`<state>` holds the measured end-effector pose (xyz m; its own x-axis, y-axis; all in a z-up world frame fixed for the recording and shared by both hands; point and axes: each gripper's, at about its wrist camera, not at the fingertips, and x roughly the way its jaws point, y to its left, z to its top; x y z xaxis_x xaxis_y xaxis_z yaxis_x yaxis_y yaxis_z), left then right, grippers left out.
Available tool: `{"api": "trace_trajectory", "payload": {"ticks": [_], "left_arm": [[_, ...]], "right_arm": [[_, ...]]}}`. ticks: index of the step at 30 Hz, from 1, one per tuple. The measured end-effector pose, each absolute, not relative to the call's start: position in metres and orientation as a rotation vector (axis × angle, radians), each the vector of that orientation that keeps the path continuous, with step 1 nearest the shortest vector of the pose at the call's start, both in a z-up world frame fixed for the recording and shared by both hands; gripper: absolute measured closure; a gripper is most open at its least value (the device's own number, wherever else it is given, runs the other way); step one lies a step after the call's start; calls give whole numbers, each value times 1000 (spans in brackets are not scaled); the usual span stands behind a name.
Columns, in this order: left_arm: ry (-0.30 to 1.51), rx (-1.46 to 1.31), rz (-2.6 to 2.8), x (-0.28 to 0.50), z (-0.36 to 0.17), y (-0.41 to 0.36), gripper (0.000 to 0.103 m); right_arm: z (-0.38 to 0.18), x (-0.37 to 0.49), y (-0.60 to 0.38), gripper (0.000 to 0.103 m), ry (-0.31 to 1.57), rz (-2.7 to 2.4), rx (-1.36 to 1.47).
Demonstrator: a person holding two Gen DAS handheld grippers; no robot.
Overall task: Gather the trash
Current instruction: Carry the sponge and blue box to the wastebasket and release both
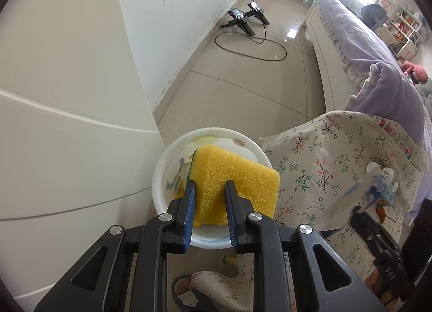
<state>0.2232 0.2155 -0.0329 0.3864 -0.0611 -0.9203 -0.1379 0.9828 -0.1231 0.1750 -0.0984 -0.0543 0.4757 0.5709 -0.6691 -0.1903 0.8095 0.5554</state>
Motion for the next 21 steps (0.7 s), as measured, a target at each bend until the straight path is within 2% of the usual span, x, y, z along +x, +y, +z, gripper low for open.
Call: {"api": "trace_trajectory", "payload": {"ticks": [15, 17, 18, 21], "left_arm": [[1168, -210, 129, 221, -34, 242, 81], [1173, -208, 137, 222, -36, 242, 81], [1175, -207, 138, 222, -37, 242, 81], [1185, -206, 126, 223, -40, 239, 81]], "right_arm": [[-92, 212, 41, 60, 1087, 667, 104], [-101, 219, 46, 56, 1110, 660, 100], [-104, 221, 45, 50, 1119, 649, 102], [-109, 226, 37, 47, 1126, 634, 135]]}}
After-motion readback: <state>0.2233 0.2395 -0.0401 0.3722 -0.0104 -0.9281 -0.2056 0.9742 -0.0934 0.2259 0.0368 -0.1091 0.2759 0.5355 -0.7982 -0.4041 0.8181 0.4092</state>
